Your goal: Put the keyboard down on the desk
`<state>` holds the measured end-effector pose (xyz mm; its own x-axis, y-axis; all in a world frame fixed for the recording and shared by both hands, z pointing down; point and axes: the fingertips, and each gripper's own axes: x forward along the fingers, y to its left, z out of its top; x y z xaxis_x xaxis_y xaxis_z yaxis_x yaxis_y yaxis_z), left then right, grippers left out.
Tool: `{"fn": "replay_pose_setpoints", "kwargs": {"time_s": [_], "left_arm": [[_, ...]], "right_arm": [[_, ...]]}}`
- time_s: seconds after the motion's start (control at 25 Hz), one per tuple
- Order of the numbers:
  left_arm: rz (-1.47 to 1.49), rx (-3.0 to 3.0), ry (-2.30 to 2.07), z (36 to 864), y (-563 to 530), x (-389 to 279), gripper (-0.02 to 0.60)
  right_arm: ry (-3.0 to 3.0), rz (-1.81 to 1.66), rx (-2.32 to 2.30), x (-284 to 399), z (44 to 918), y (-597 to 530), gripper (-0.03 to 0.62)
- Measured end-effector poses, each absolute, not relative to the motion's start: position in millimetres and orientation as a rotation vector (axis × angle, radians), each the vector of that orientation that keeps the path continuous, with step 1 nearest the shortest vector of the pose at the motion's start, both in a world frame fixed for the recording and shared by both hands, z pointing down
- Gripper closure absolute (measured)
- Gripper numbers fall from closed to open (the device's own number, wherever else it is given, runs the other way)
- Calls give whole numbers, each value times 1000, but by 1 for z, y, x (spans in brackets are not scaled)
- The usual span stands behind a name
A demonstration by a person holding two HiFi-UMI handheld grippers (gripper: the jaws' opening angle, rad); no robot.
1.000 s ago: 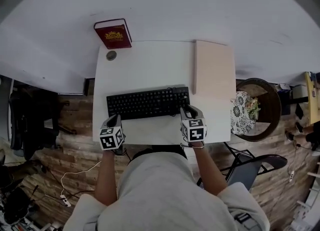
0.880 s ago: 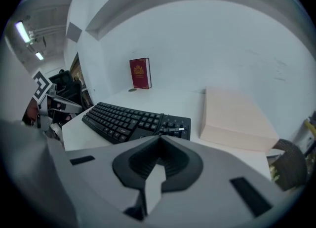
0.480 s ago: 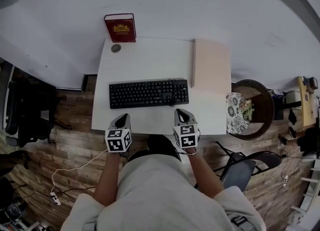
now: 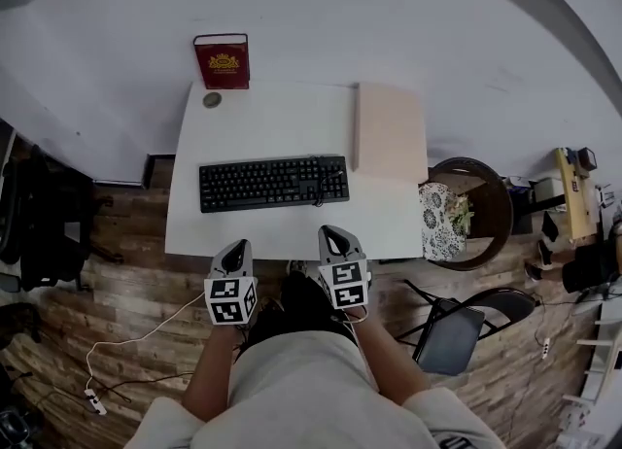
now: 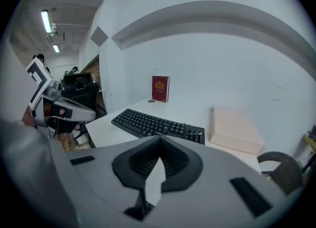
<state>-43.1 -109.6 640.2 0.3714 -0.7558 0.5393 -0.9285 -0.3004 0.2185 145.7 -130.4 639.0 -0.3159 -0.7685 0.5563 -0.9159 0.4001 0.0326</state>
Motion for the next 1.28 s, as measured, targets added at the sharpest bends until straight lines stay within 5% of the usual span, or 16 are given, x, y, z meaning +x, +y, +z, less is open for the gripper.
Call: {"fn": "replay_pose_setpoints", "kwargs": {"time_s": [0.8,1.28], "left_arm": [[249,2308,-1593,544,-136,31,571],[-34,2448,-1783,404,-162,26,571]], "right_arm": [[-2380,191,1465,174,562,-158,591],[-2524,-116,1640,204,429,-190,591]]}}
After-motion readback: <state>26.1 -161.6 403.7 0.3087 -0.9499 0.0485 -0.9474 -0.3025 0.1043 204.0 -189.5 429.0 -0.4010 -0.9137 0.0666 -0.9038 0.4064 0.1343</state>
